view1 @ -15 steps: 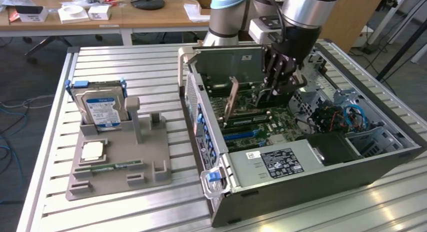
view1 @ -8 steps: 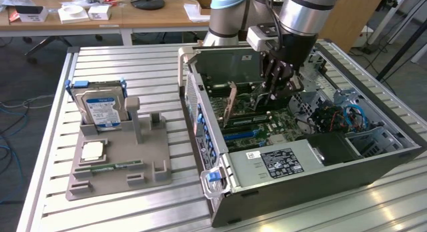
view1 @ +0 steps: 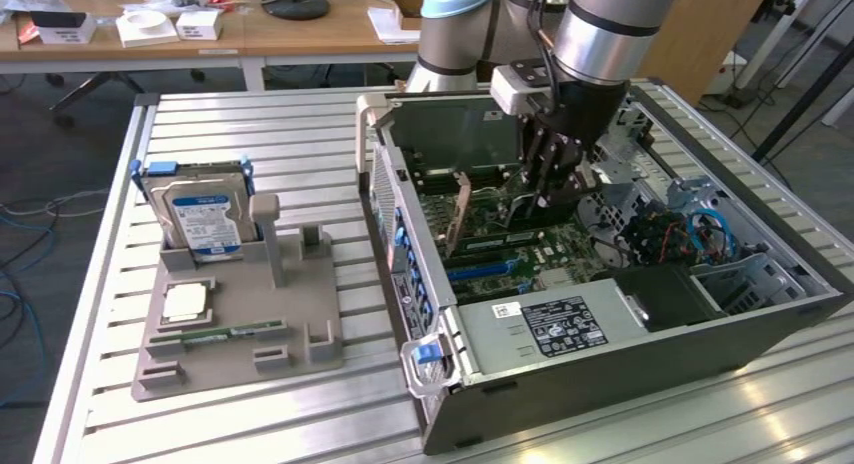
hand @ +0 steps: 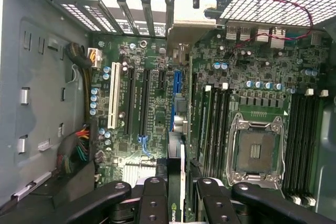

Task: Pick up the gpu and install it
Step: 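Insert the gpu into the slot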

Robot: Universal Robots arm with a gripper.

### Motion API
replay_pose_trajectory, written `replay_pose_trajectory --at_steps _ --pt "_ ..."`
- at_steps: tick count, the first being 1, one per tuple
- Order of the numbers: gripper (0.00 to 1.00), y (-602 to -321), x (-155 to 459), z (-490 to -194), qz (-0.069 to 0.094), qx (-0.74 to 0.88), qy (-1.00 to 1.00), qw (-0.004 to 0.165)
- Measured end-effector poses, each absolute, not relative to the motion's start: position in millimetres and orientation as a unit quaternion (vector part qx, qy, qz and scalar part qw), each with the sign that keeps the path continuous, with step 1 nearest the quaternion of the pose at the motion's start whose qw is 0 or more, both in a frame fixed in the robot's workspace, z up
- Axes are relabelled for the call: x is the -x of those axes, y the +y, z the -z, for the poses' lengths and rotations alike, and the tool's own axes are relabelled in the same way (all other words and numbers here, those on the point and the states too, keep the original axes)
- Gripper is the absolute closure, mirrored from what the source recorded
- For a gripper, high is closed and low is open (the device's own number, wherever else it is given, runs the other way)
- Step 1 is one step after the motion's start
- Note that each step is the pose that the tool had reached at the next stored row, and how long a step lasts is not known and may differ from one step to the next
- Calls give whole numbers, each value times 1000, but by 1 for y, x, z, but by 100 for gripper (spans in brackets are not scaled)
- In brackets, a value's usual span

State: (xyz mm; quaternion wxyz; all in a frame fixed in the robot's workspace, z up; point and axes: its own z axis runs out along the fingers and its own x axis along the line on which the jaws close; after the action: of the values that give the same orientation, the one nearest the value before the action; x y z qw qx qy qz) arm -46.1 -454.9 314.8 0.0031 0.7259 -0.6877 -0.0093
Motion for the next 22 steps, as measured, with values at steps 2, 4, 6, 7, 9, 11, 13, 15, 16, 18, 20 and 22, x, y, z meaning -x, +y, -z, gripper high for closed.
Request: replay_pose_trajectory --at_steps 2,4,6,7,9,11,13,15,16,18,20,22 --pt "74 -455 46 -315 9 -726 -688 3" --pt "74 -455 46 -315 9 -726 -688 3" --pt "74 -455 48 -314 9 -726 -688 3" --pt "74 -455 49 -314 9 -726 -688 3" --pt "74 -455 50 -313 9 -726 -688 3" --pt "74 -455 50 -311 9 -723 -691 3" --pt "74 -455 50 -309 9 -718 -696 3" --pt "74 -455 50 -308 9 -714 -700 3" --pt "74 -455 50 -308 9 -714 -701 3" --pt "74 -455 51 -307 9 -714 -700 3" --pt "74 -455 51 -306 9 -714 -701 3" --pt "74 -455 51 -304 9 -714 -700 3"
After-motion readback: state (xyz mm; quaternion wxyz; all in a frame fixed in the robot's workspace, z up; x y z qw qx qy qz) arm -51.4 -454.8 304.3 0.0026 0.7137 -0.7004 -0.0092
